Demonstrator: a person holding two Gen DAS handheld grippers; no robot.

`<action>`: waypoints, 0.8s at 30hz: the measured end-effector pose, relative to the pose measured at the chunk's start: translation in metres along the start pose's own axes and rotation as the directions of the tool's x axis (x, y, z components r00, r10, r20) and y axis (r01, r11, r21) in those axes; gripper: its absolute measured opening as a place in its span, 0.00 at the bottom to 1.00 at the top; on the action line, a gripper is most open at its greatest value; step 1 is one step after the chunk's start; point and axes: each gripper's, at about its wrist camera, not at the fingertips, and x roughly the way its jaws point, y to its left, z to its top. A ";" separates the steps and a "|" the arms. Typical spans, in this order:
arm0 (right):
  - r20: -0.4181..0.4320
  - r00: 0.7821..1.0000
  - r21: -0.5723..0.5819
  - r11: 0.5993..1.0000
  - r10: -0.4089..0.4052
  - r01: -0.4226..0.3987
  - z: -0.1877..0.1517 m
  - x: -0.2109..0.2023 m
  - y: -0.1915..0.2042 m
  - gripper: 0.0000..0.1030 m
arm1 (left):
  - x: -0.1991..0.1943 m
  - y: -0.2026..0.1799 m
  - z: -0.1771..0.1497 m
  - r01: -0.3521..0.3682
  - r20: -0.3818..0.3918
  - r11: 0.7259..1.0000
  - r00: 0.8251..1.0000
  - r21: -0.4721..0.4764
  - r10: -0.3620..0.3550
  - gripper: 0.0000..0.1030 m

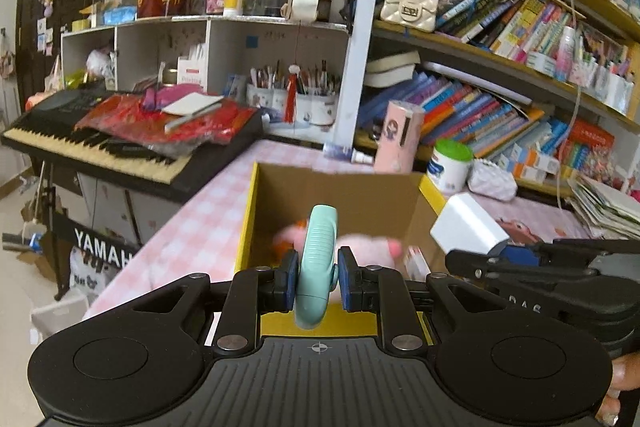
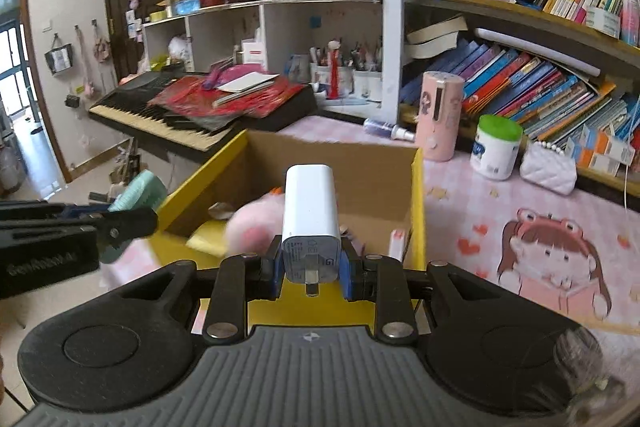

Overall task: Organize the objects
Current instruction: 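Open the left tool to drop the mint-green object while the right tool releases the charger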

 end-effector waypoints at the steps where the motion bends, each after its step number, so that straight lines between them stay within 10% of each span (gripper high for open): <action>1: -0.003 1.000 -0.004 1.000 -0.006 0.006 0.005 0.008 -0.004 0.24 | 0.009 -0.001 0.005 -0.007 0.001 1.000 1.000 0.000 0.007 0.19; 24: -0.248 0.968 -0.212 0.972 0.044 -0.098 0.010 0.140 -0.023 0.24 | 0.132 -0.012 0.010 -0.097 -0.177 0.995 0.979 0.029 0.101 0.19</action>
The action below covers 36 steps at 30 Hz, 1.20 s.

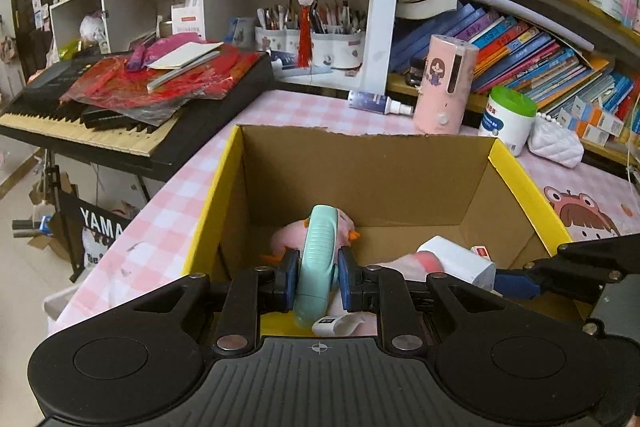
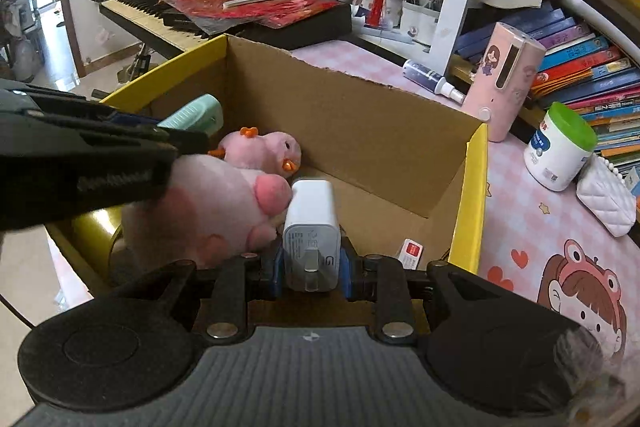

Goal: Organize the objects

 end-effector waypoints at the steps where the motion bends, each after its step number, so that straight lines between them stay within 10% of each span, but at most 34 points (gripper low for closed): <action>1: -0.001 1.000 0.000 1.000 0.002 -0.002 0.000 0.000 0.000 0.24 | 0.002 0.001 0.001 0.001 -0.005 1.000 1.000 -0.007 -0.001 0.19; 8: 0.003 1.000 0.007 1.000 -0.013 0.013 0.000 -0.002 0.001 0.26 | -0.001 0.003 -0.002 -0.003 -0.013 0.999 1.000 -0.034 0.002 0.30; 12: 0.049 0.998 0.063 0.998 -0.028 0.025 -0.003 -0.014 0.002 0.28 | -0.024 0.001 -0.006 -0.045 0.068 0.998 0.997 -0.041 0.048 0.77; 25: 0.232 0.954 0.195 0.970 -0.189 0.144 -0.030 -0.101 0.031 0.46 | -0.106 -0.004 -0.039 -0.035 0.197 0.999 0.980 -0.035 0.042 0.87; 36: 0.101 0.916 0.302 0.890 -0.387 0.342 -0.088 -0.142 0.067 0.72 | -0.151 -0.010 -0.089 -0.068 0.152 0.998 0.986 0.005 0.067 0.96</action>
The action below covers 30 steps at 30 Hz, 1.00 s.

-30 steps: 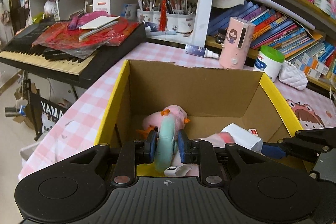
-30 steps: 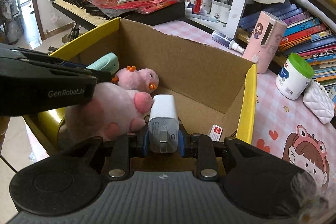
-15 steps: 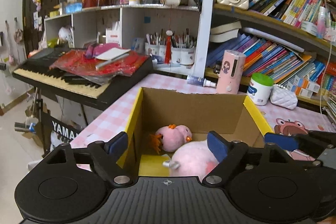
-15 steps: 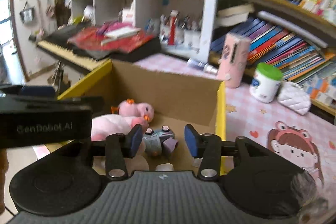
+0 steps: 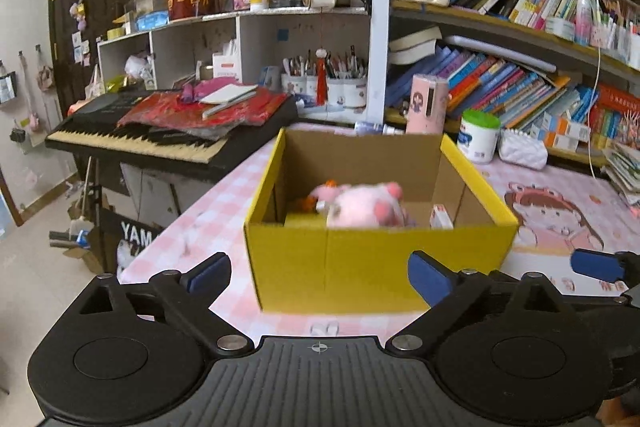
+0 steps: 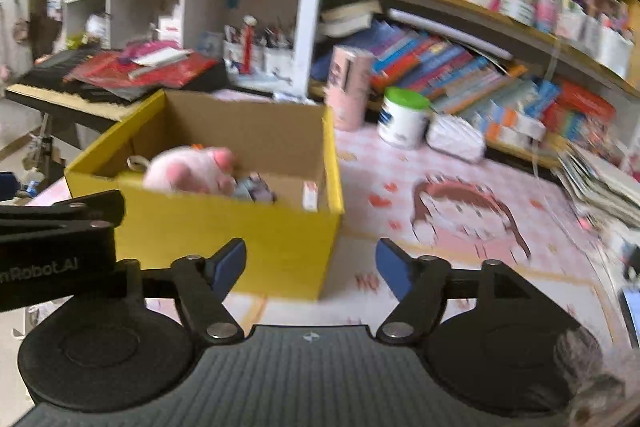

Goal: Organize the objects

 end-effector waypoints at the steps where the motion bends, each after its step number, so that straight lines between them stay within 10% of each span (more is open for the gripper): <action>1: -0.012 1.000 0.006 1.000 -0.008 0.008 -0.005 -0.004 0.001 0.74 | -0.003 0.000 -0.004 -0.003 -0.009 1.000 1.000 0.000 0.003 0.96; 30: -0.195 0.960 0.091 0.971 -0.201 0.222 -0.071 -0.047 -0.018 0.91 | -0.030 -0.023 -0.051 -0.047 -0.137 0.985 0.988 0.164 0.070 0.98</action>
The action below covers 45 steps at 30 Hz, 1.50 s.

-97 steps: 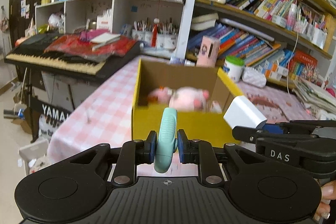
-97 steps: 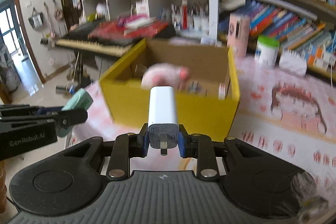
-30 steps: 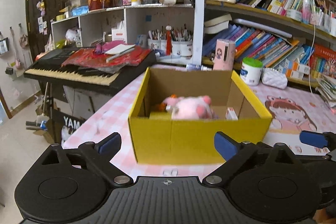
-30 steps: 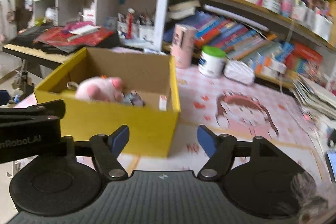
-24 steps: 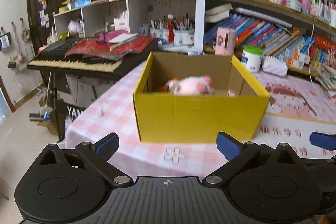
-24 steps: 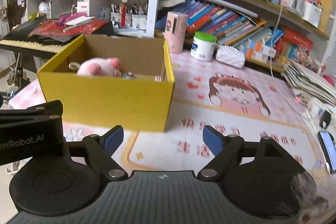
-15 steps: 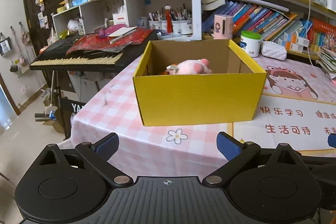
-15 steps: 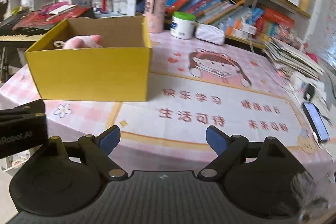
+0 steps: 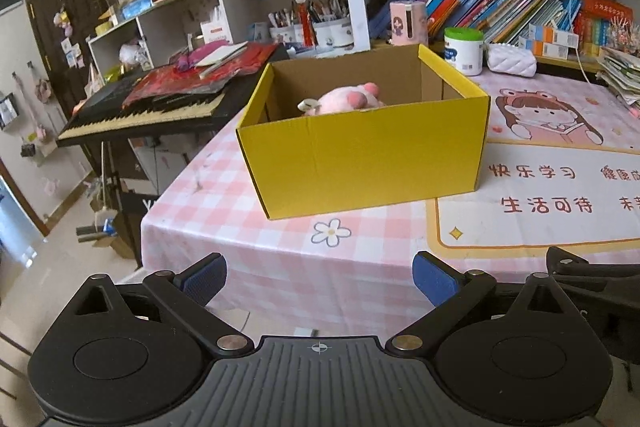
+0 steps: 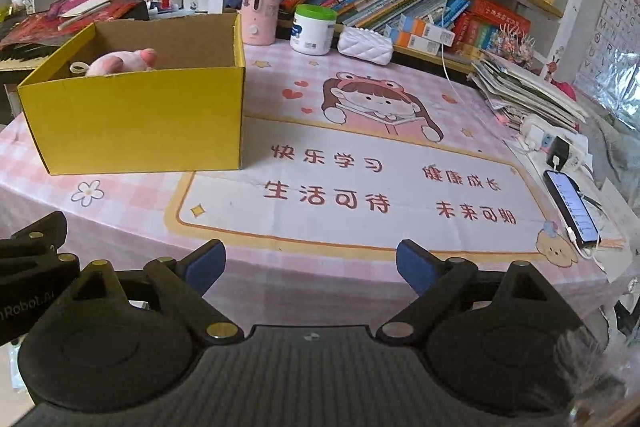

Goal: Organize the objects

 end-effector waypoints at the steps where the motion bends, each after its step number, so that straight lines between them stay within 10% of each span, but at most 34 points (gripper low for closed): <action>1: -0.005 1.000 0.003 1.000 -0.004 0.004 0.000 0.000 0.000 0.92 | 0.000 -0.001 0.000 -0.004 -0.004 1.000 1.000 0.001 0.004 0.98; 45: -0.021 0.996 0.057 0.994 -0.092 0.093 -0.004 -0.004 -0.018 0.98 | -0.001 -0.017 0.000 -0.029 -0.031 0.999 0.999 -0.015 0.029 1.00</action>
